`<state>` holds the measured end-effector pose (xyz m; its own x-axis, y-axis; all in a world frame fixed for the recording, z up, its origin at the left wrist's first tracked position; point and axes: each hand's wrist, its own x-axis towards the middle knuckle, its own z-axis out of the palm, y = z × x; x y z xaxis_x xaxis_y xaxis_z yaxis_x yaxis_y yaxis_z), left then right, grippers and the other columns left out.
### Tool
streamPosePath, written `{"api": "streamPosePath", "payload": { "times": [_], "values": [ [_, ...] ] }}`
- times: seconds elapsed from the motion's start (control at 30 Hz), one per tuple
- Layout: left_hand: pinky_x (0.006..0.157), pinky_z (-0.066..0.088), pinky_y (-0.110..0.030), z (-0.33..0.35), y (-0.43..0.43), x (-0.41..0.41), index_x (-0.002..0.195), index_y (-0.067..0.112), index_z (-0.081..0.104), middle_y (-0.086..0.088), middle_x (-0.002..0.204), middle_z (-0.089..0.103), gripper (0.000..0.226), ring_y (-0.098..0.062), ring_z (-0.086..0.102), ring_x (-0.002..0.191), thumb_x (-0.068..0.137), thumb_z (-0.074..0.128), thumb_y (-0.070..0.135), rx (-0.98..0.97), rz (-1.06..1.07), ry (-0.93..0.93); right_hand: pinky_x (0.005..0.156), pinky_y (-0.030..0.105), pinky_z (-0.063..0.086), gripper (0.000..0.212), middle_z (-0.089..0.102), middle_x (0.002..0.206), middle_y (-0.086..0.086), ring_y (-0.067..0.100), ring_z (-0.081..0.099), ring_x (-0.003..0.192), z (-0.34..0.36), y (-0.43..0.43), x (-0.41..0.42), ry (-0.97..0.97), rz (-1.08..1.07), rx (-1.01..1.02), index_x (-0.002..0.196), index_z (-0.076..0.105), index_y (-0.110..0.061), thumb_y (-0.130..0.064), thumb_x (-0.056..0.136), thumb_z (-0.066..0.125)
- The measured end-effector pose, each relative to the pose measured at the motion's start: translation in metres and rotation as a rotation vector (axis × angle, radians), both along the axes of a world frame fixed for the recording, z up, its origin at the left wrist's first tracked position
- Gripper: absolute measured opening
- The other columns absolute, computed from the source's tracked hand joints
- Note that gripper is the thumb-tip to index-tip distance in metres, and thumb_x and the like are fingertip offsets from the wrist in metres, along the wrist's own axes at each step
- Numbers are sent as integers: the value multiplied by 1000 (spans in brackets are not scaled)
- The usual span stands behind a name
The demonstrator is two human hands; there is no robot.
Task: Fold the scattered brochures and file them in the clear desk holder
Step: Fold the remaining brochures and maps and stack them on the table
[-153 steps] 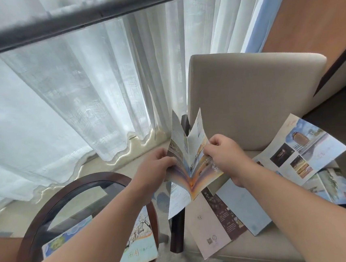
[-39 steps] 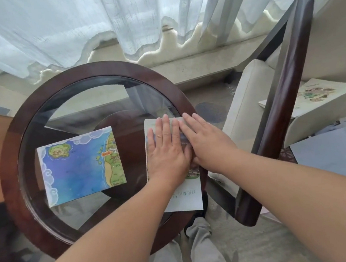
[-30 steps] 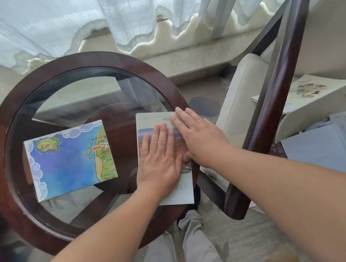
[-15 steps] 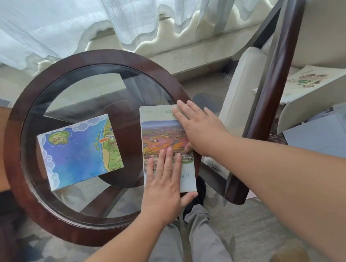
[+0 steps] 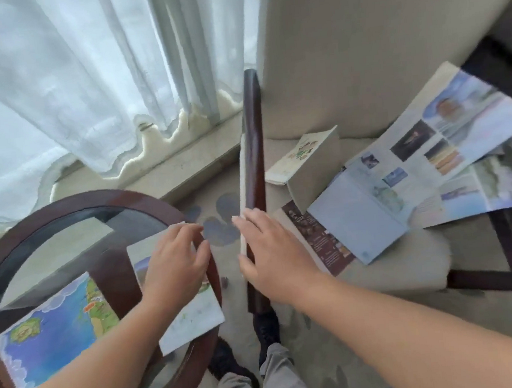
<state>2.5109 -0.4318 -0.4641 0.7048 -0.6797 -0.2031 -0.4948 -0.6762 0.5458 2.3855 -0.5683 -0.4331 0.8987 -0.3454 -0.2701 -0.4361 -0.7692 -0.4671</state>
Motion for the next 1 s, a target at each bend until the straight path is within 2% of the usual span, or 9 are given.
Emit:
{"api": "streamPosePath", "payload": {
  "times": [0.17,0.33,0.43,0.5,0.57,0.63,0.77,1.0],
  "values": [
    [100,38,-33,44,-62,-16,124,18,59,4,123,54,31,-15,46,118,94,55,27,-108,-153,-36,116,37,28,56,27,156,3,19,24,144,27,-47,-66,54,-269,-14,148,32,-18,-30,95,46],
    [101,35,-31,61,-112,-55,126,21,58,3,127,54,32,-15,45,122,94,53,27,-117,-258,-31,107,35,36,46,38,146,2,19,32,135,28,-86,-113,106,-411,-32,139,42,-16,-28,94,47],
    [100,34,-29,60,-140,-82,126,22,57,6,127,54,32,-14,45,121,94,53,27,-106,-301,-15,112,35,32,51,31,153,1,17,25,141,21,-113,-137,149,-421,-3,146,35,-17,-29,97,44],
    [95,32,-22,55,-162,-101,126,24,57,9,126,54,32,-9,44,118,94,52,29,-94,-309,1,113,34,29,54,27,156,-1,16,22,144,15,-136,-153,162,-422,19,149,31,-18,-32,99,43],
    [89,29,-19,47,-185,-118,126,26,56,11,124,53,31,-6,44,114,95,51,30,-68,-289,27,112,33,30,55,25,157,-2,16,22,144,9,-162,-168,171,-417,39,150,29,-19,-32,99,43],
    [87,32,-21,38,-208,-137,126,27,55,11,124,52,31,-9,46,114,96,50,31,-30,-261,70,110,34,34,54,28,155,-3,17,27,141,3,-187,-183,177,-416,57,149,31,-19,-31,98,44],
    [92,35,-23,21,-246,-169,129,30,52,12,128,49,32,-12,49,117,97,45,35,52,-264,120,100,35,43,48,40,143,-2,19,39,129,-14,-231,-204,221,-426,75,142,38,-19,-31,96,45],
    [101,32,-28,-25,-272,-184,130,26,53,5,133,50,34,-15,43,125,98,44,33,137,-261,180,86,38,45,45,46,132,8,28,46,118,-72,-270,-192,442,-430,113,132,45,-17,-38,93,53]
  ]
}}
